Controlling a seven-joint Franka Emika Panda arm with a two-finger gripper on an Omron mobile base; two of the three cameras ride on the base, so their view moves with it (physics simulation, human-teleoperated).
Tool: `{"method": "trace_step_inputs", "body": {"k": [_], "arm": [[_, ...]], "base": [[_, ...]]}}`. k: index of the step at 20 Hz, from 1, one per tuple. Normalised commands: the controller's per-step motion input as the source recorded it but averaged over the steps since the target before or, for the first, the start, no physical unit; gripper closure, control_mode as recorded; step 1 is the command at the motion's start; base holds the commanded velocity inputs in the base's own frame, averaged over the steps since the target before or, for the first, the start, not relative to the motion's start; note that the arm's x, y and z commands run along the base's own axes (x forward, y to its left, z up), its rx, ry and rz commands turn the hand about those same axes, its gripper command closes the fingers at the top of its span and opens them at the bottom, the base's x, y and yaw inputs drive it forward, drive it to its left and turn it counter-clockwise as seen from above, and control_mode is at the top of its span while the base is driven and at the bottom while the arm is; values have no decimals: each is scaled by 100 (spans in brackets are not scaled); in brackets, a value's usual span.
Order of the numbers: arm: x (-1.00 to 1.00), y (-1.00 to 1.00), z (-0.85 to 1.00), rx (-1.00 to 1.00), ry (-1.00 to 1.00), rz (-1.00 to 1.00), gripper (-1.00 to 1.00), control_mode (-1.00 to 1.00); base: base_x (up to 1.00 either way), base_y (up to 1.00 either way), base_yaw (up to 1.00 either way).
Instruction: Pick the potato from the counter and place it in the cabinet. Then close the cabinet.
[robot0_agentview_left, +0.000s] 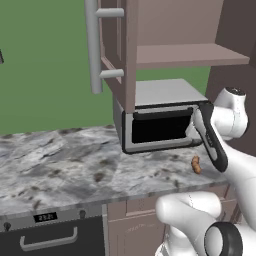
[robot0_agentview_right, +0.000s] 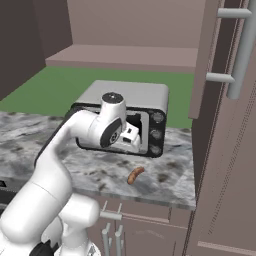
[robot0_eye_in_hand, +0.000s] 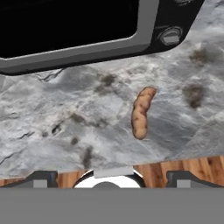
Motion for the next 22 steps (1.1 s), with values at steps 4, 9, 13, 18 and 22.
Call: {"method": "trace_step_inputs", "body": {"k": [4,9,13,18,22], "arm": [[18,-34,-73,0,0,-8,-100,-100],[18,-40,-57,0,0,-8,-100,-100],[27,-18,-54,0,1,-5,-100,-100],[33,0,-46,0,4,-1,-100,-100],[14,0,-47,0,2,0,-100,-100]], "base": [[0,0,0],[0,0,0],[0,0,0],[0,0,0],[0,0,0]]}}
